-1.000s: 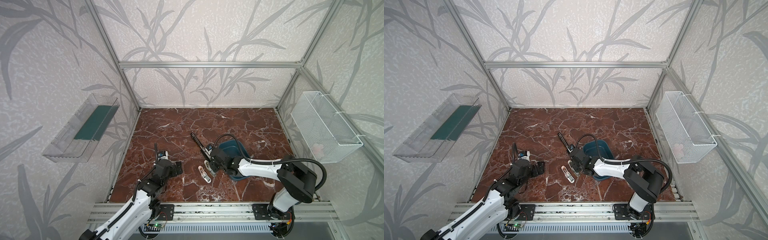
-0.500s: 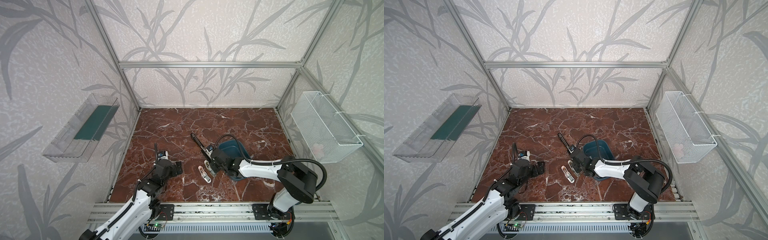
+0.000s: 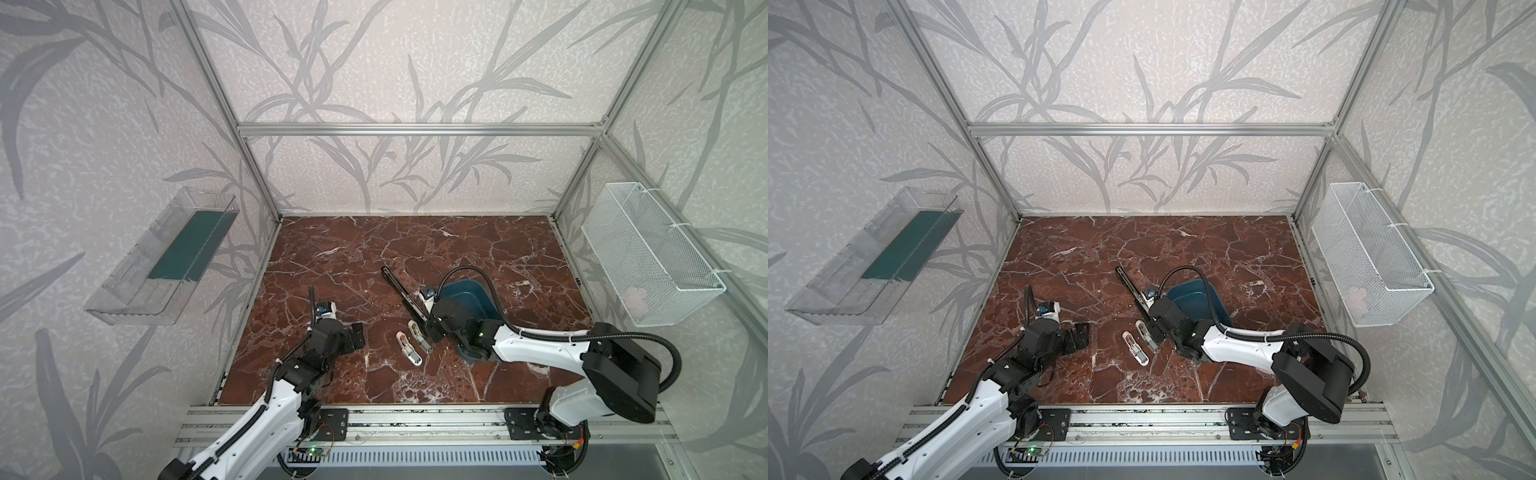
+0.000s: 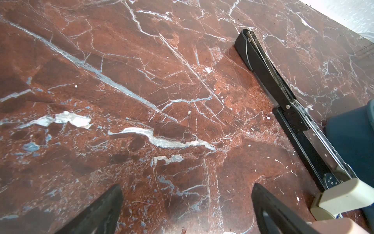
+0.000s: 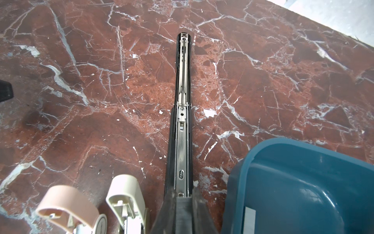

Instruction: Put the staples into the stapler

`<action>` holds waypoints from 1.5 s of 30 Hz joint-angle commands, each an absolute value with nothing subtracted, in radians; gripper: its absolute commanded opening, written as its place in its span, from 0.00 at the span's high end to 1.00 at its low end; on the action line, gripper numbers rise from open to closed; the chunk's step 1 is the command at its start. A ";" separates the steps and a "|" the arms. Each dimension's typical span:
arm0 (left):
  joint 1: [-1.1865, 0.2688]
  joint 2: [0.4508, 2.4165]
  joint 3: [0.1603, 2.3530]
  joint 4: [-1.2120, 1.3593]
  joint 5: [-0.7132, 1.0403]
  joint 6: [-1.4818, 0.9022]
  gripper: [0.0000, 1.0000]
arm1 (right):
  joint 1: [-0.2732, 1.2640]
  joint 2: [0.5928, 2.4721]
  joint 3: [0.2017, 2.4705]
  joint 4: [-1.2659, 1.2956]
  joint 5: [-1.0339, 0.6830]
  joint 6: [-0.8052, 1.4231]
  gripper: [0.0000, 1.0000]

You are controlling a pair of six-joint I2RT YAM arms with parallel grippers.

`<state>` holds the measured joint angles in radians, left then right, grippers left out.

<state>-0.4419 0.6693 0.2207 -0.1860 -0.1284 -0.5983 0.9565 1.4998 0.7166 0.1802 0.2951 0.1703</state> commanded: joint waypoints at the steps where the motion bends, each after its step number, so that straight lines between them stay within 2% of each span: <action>1: -0.439 0.666 0.245 -0.175 -0.140 -0.611 0.01 | 0.959 1.525 0.711 0.260 0.319 0.149 0.85; 6: -0.439 0.667 0.244 -0.173 -0.142 -0.611 0.01 | 0.950 1.570 0.675 0.406 0.269 0.125 0.86; 21: -0.439 0.669 0.247 -0.174 -0.149 -0.612 0.01 | 0.916 1.631 0.645 0.489 0.239 0.111 0.88; 36: -0.439 0.669 0.247 -0.175 -0.158 -0.614 0.01 | 0.900 1.631 0.652 0.460 0.235 0.115 0.88; 41: -0.439 0.667 0.247 -0.176 -0.158 -0.614 0.01 | 0.884 1.620 0.721 0.315 0.283 0.200 0.85; 45: -0.438 0.666 0.264 -0.199 -0.166 -0.599 0.01 | 0.881 1.620 0.733 0.244 0.311 0.263 0.78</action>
